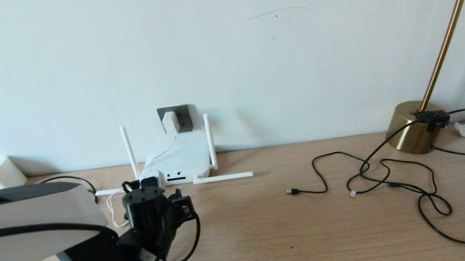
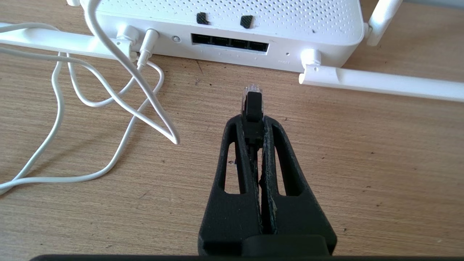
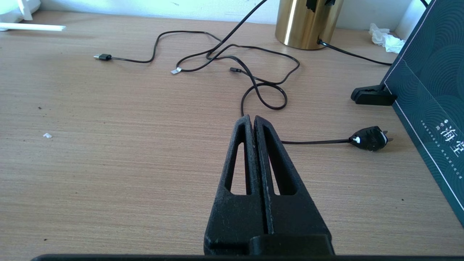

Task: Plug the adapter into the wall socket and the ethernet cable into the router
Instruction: Align cable and router interface

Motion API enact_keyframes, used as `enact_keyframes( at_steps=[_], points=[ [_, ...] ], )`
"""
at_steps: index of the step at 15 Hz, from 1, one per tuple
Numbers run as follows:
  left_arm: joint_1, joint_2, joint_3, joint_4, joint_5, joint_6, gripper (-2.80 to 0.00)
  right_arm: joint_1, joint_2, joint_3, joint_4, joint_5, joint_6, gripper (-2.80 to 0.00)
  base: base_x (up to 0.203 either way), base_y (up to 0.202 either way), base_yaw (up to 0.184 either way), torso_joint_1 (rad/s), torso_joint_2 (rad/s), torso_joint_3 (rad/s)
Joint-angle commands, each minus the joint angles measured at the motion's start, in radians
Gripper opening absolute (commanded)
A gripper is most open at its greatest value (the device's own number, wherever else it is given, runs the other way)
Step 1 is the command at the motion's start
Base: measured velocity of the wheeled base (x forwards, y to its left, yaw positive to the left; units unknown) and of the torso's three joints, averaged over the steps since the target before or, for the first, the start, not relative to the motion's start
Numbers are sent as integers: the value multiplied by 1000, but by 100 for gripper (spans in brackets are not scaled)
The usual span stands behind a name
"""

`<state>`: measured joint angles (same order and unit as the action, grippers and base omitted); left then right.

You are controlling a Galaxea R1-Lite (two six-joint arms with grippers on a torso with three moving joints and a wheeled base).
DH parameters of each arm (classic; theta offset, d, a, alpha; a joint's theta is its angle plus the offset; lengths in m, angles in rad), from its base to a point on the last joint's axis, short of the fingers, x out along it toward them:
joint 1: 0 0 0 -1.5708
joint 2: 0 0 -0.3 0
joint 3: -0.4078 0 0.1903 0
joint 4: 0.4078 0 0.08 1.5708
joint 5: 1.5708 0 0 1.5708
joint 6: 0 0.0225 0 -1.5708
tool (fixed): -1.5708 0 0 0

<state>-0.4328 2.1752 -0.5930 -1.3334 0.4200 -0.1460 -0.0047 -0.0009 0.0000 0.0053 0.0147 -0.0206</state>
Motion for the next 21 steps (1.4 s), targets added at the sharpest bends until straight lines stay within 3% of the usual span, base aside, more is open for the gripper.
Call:
enact_keyframes(
  at_steps=[1, 21],
  points=[
    [1, 13, -2, -7, 1, 6, -280, 0, 2, 0, 0, 1, -1, -280, 0, 0, 0, 0, 0, 0],
    [16, 98, -128, -6, -38, 34, -280, 0, 1, 0, 1, 1, -1, -280, 0, 0, 0, 0, 0, 0]
  ],
)
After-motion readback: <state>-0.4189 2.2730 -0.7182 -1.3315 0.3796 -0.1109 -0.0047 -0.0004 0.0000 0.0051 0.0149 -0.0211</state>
